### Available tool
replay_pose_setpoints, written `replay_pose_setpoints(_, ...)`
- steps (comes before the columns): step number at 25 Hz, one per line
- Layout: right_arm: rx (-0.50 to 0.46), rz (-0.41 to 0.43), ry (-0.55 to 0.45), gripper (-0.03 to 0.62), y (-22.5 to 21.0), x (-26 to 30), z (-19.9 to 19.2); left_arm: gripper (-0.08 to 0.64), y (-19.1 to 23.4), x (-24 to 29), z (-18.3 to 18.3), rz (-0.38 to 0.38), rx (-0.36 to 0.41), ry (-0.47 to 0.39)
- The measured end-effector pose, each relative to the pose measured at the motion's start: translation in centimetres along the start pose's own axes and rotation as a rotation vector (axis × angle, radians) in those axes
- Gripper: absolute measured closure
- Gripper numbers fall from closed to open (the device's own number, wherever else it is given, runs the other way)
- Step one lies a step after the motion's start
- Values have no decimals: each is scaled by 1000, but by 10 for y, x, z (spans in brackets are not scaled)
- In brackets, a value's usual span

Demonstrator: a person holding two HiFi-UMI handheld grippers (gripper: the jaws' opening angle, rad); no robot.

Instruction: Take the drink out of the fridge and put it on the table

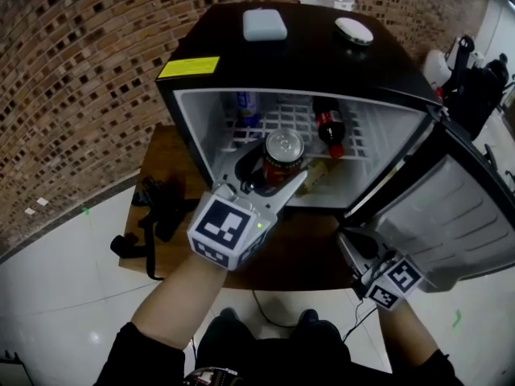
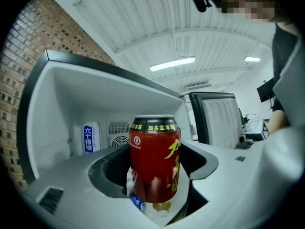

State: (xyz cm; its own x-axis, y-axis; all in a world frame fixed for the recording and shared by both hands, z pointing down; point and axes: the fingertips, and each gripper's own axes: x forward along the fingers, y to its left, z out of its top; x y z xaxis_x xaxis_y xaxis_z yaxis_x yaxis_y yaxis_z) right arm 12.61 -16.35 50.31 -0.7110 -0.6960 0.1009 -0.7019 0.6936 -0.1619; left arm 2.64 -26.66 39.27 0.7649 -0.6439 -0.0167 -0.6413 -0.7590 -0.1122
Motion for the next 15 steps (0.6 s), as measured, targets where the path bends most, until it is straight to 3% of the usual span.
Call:
replay_pose_setpoints(2,-7,3,-5,575,-1,0,-4,252,-20,-18,-17,-43,7,3)
replay_pose_setpoints(6,-12,3,-12,575,-5,0,-16,252,-54,-45,-77,-106,-50,19)
replay_pose_setpoints(11,-16,6,0,575,-4,-2,-34,250,-99,-60,-168,-148,-88,77)
replay_pose_setpoints(15,-9,3,7,575,-4,-7,-43,250,-122,-64,-216,-163,-102,115)
